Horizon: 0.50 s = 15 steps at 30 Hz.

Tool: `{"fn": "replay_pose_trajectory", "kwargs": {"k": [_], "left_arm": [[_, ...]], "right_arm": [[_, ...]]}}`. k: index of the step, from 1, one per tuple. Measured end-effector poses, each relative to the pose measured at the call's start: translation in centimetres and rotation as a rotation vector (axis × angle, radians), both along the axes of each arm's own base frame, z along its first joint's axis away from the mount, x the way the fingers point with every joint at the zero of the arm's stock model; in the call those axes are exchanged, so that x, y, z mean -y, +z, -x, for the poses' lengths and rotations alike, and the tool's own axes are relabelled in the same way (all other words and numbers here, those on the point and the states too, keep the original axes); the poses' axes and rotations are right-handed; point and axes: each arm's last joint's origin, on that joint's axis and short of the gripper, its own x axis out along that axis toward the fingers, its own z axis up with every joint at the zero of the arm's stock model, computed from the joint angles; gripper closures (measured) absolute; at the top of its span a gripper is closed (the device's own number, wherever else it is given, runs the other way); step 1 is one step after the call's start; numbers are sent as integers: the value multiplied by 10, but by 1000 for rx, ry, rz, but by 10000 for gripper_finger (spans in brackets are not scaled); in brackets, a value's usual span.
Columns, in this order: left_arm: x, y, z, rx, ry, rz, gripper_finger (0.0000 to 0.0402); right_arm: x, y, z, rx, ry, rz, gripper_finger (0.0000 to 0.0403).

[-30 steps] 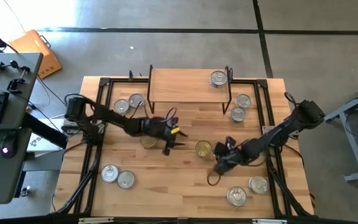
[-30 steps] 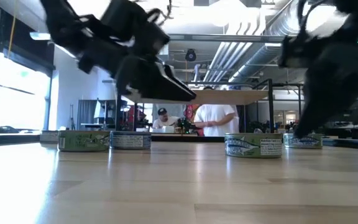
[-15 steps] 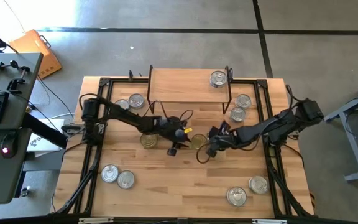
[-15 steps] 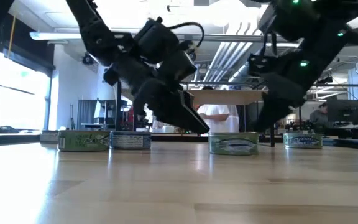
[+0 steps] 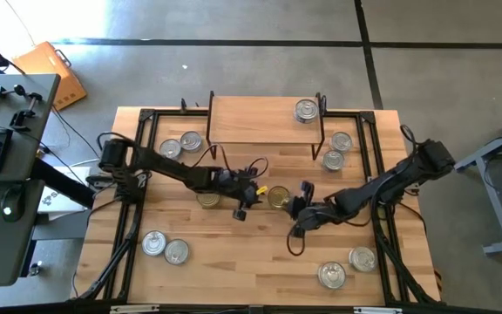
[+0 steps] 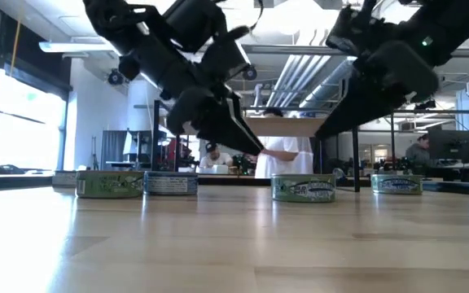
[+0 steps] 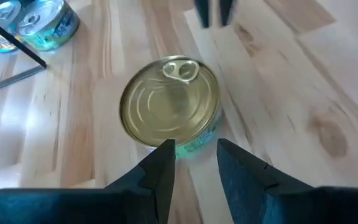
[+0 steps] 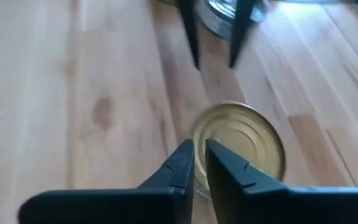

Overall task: Stack canned seafood by type on shelf
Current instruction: Put the green tuna can on the shelf

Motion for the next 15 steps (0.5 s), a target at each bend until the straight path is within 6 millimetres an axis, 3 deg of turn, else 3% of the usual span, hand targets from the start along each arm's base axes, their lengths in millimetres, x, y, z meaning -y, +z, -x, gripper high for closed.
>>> {"fn": "replay_pose_trajectory", "kwargs": {"k": [8, 12, 15], "left_arm": [[0, -9, -3, -4, 2, -1, 291], [0, -8, -3, 2, 2, 0, 291], [3, -8, -3, 3, -11, -7, 291]], "right_arm": [[0, -34, -7, -159, 127, 178, 270], [0, -49, -15, -176, 161, 259, 275], [0, -56, -18, -176, 152, 292, 307]]}}
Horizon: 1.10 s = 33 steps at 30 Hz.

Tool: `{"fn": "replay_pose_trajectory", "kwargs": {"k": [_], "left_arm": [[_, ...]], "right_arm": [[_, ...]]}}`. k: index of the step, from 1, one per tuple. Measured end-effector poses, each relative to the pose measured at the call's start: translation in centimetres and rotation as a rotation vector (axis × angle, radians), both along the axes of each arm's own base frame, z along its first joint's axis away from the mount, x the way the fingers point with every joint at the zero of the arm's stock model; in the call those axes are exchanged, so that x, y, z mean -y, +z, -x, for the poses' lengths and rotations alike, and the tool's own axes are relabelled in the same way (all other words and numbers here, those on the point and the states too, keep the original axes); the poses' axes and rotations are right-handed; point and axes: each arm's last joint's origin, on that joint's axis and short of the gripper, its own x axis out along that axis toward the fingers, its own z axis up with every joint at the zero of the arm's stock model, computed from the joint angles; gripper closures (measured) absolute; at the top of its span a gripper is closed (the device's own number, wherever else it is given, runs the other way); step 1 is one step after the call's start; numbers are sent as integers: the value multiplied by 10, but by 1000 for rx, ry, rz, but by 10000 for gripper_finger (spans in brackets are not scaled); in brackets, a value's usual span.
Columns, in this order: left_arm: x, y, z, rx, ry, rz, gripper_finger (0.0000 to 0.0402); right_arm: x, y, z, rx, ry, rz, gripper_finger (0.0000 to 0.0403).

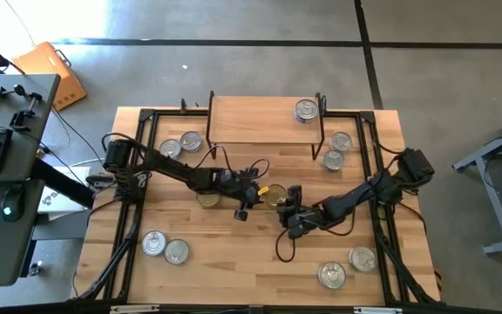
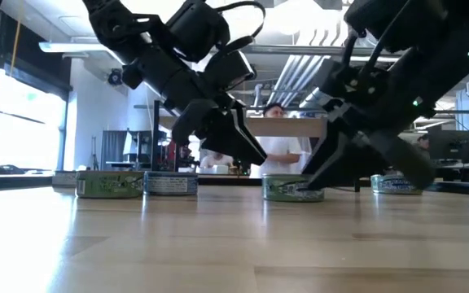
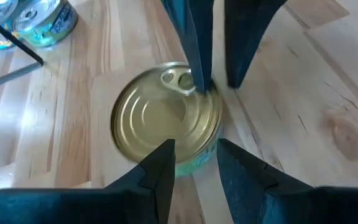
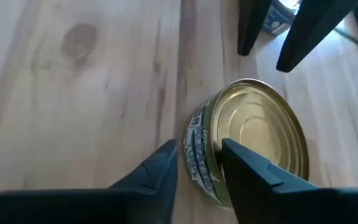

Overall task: Stack canned seafood by type on shelf
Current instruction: Put the green tuna can on the shelf

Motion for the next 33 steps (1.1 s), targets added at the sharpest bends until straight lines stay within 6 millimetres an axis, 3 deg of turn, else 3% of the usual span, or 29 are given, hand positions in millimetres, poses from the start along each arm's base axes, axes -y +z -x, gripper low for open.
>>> {"fn": "replay_pose_trajectory", "kwargs": {"k": [4, 6, 12, 16, 24, 33], "left_arm": [[8, 1, 0, 13, -38, -83, 291], [13, 2, -1, 28, -78, -173, 291], [24, 7, -3, 91, -235, -380, 289], [20, 8, -4, 95, -270, -445, 272], [7, 6, -4, 62, -243, -426, 232], [-1, 4, -3, 40, -231, -382, 227]], "right_arm": [[1, -1, -1, 12, -30, -9, 381], [2, 0, -1, 32, -54, -15, 394], [10, 9, -8, 101, -56, -91, 395], [18, 14, -11, 117, -67, -166, 398], [25, 33, -12, 190, -81, -231, 402], [26, 44, -12, 226, -62, -269, 402]]}}
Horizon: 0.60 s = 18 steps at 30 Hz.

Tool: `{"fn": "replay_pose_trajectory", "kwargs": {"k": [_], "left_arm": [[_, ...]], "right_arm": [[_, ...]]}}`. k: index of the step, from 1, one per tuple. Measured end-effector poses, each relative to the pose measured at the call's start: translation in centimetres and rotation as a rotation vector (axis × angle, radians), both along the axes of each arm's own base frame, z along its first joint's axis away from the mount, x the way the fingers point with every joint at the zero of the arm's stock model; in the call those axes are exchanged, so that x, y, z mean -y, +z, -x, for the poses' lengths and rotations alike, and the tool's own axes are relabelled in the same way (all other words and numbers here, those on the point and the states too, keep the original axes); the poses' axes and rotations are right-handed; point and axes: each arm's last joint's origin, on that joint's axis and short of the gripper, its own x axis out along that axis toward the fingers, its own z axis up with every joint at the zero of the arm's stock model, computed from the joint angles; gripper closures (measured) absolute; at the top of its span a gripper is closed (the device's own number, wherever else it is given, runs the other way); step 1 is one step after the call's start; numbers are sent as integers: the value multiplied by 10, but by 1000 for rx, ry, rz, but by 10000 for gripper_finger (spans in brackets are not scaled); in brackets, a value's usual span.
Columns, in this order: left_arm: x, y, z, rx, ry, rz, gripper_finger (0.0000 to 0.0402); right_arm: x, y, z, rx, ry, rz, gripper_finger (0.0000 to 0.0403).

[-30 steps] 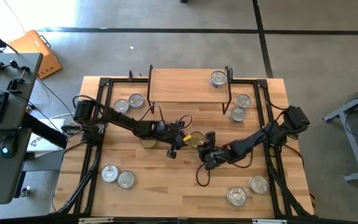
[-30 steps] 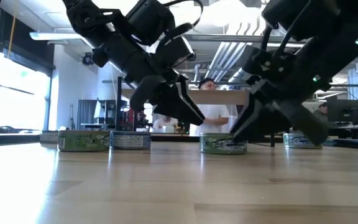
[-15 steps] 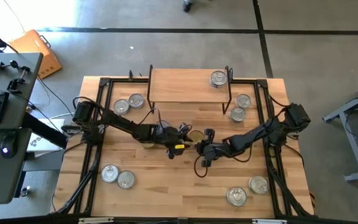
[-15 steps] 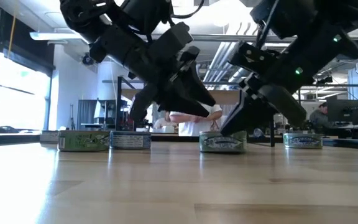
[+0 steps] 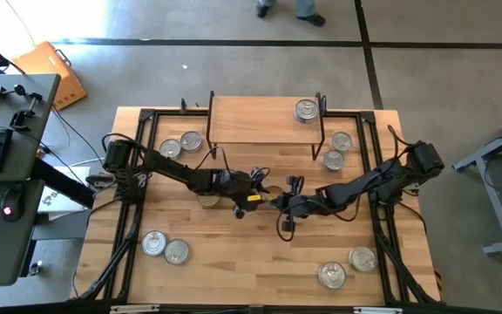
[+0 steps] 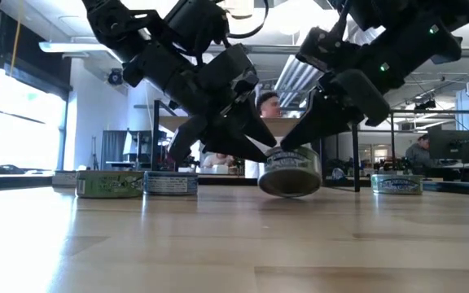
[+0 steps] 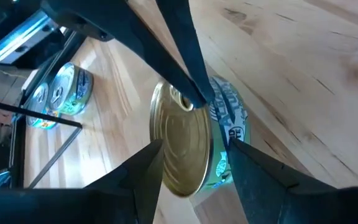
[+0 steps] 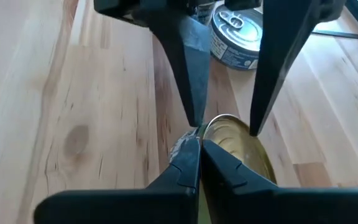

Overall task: Stack canned seafood by type on shelf
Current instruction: Put the green tuna can on the shelf

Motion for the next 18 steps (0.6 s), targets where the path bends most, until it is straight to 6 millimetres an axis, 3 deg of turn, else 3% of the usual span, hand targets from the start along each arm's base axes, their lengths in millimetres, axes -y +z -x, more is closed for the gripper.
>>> {"fn": "replay_pose_trajectory", "kwargs": {"k": [9, 18], "left_arm": [[0, -15, -3, -23, -35, 35, 250], [-1, -21, -6, -9, -43, 92, 371]], "right_arm": [[-1, 3, -2, 29, 2, -7, 402], [-1, 5, -3, 40, 14, -4, 402]]}}
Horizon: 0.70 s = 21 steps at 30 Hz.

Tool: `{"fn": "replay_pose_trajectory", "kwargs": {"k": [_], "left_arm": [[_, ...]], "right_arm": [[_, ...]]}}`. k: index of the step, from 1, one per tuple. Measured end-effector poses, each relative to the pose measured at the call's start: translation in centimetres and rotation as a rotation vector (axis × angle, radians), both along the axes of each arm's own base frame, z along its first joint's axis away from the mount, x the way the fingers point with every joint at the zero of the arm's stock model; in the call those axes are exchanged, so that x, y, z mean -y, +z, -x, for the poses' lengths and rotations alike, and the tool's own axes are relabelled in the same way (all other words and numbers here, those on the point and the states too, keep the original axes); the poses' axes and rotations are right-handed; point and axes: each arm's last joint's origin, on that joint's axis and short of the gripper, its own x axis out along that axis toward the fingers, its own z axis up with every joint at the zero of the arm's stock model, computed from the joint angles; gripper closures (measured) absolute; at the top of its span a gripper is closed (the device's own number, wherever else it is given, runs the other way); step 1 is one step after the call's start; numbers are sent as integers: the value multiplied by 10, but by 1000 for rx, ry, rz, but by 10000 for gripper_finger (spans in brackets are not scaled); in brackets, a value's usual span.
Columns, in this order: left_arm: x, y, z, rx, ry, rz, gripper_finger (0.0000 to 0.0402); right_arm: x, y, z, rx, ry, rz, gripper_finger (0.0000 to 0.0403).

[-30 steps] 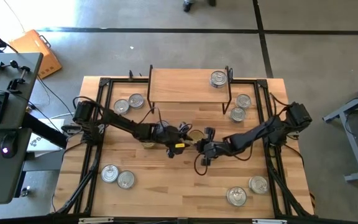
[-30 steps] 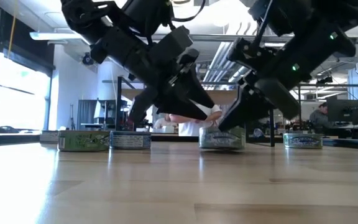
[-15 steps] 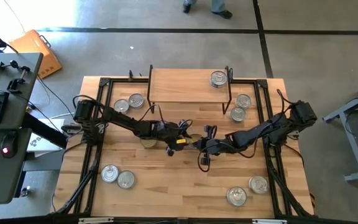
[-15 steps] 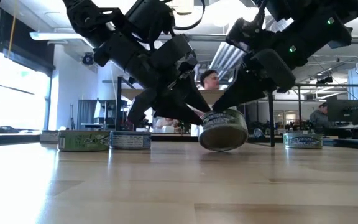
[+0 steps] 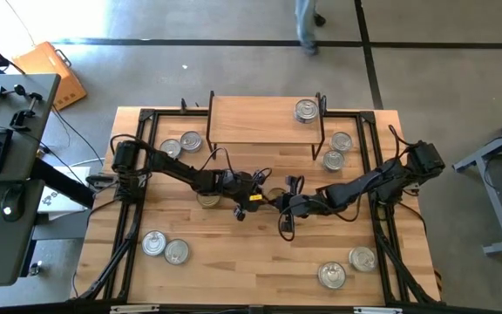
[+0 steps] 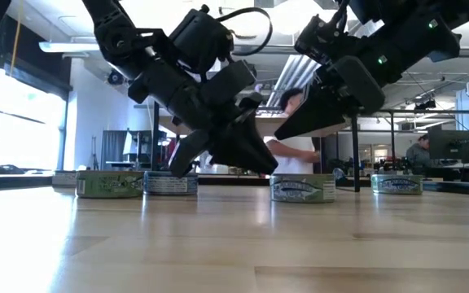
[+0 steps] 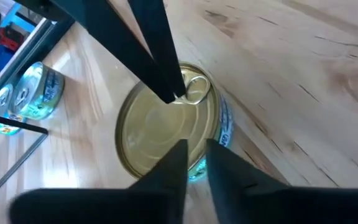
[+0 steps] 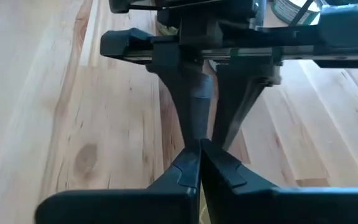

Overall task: Stack canned seafood by type on shelf
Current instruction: Put the green tuna can on the shelf

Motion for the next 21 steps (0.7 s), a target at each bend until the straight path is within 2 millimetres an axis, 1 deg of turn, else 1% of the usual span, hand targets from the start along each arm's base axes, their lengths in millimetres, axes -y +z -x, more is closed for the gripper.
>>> {"fn": "replay_pose_trajectory", "kwargs": {"k": [1, 3, 7, 12, 14, 17, 21], "left_arm": [[0, 0, 0, 1, 0, 0, 385], [0, 0, 0, 4, 1, 2, 396], [0, 0, 0, 2, 0, 1, 392], [1, 1, -1, 7, -5, -1, 398], [3, 4, -3, -1, -18, -8, 388], [5, 11, -9, -54, -81, -4, 359], [6, 20, -15, -79, -187, 5, 315]], "right_arm": [[0, 0, 0, -2, 6, 7, 402], [-1, 2, 1, 0, 22, 22, 402], [-7, 15, 7, 24, 50, 19, 403], [-20, 38, 27, 41, 68, -50, 403], [-27, 46, 36, 49, 72, -92, 403], [-36, 53, 47, 61, 74, -127, 403], [-48, 55, 55, 79, 60, -97, 403]]}}
